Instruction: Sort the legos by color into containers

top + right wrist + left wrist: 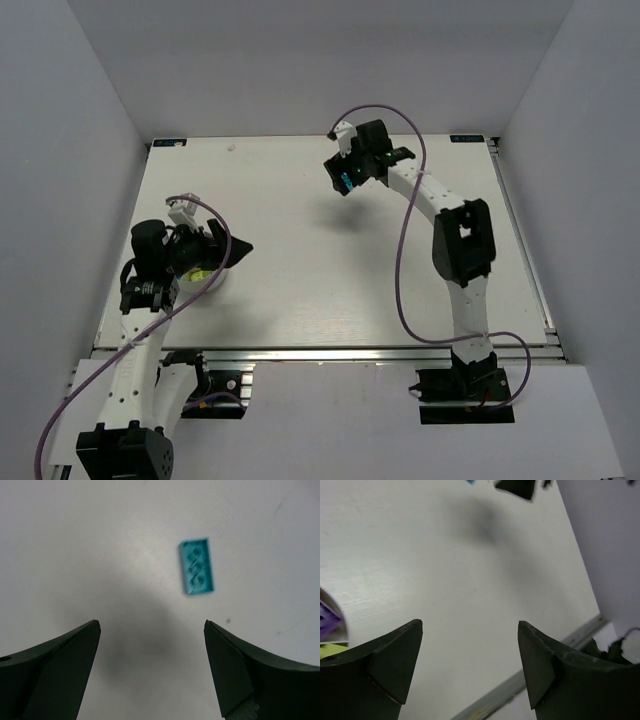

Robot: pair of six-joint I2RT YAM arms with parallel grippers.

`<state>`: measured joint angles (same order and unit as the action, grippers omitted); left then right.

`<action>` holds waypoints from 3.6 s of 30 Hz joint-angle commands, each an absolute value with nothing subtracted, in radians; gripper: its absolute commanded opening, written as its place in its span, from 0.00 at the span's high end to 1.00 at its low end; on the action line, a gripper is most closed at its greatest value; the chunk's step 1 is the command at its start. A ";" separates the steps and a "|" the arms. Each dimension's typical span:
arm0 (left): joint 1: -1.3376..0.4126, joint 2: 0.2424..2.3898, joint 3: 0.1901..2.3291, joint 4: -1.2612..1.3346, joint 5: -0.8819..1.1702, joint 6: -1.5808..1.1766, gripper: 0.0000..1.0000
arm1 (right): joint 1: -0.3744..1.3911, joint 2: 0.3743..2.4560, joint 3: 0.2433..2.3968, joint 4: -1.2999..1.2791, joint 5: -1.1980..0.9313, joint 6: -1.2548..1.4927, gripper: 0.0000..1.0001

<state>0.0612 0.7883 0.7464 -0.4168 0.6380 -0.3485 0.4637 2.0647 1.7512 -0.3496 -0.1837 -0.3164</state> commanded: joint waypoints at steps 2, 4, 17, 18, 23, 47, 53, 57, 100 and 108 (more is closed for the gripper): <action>0.061 0.675 0.689 -0.290 0.874 -0.357 0.12 | 0.454 2.293 2.146 -0.538 -0.049 -0.322 0.11; 0.061 0.670 0.687 -0.298 0.882 -0.353 0.11 | 0.451 2.399 2.230 -0.554 -0.031 -0.334 0.11; 0.061 0.667 0.652 -0.256 0.868 -0.360 0.10 | 0.417 2.529 2.223 -0.371 -0.061 -0.351 0.13; 0.061 0.670 0.649 -0.253 0.867 -0.364 0.10 | 0.414 2.536 2.223 -0.368 -0.069 -0.351 0.15; 0.061 0.680 0.649 -0.256 0.847 -0.371 0.10 | 0.399 2.551 2.234 -0.382 -0.177 -0.341 0.30; -0.009 0.989 0.676 -0.186 0.790 -0.643 0.02 | 0.526 1.614 1.266 -0.330 -0.890 -0.735 1.00; -0.084 0.996 0.672 -0.135 0.805 -0.702 0.02 | 0.646 1.611 1.262 -0.284 -0.769 -0.612 1.00; -0.106 0.982 0.672 -0.140 0.784 -0.726 0.02 | 0.724 1.620 1.284 -0.246 -0.697 -0.569 1.00; -0.144 0.939 1.186 -1.165 -0.455 -0.629 1.00 | 0.692 1.364 1.129 -0.075 -0.279 -0.209 1.00; -0.135 1.005 1.184 -1.196 -0.732 -0.718 1.00 | 0.598 1.318 1.089 -0.071 -0.379 -0.183 1.00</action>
<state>-0.1406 0.9955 1.1614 -1.1549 -0.5625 -0.6685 0.6094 1.3369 1.1061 -0.1013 -0.3237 -0.2108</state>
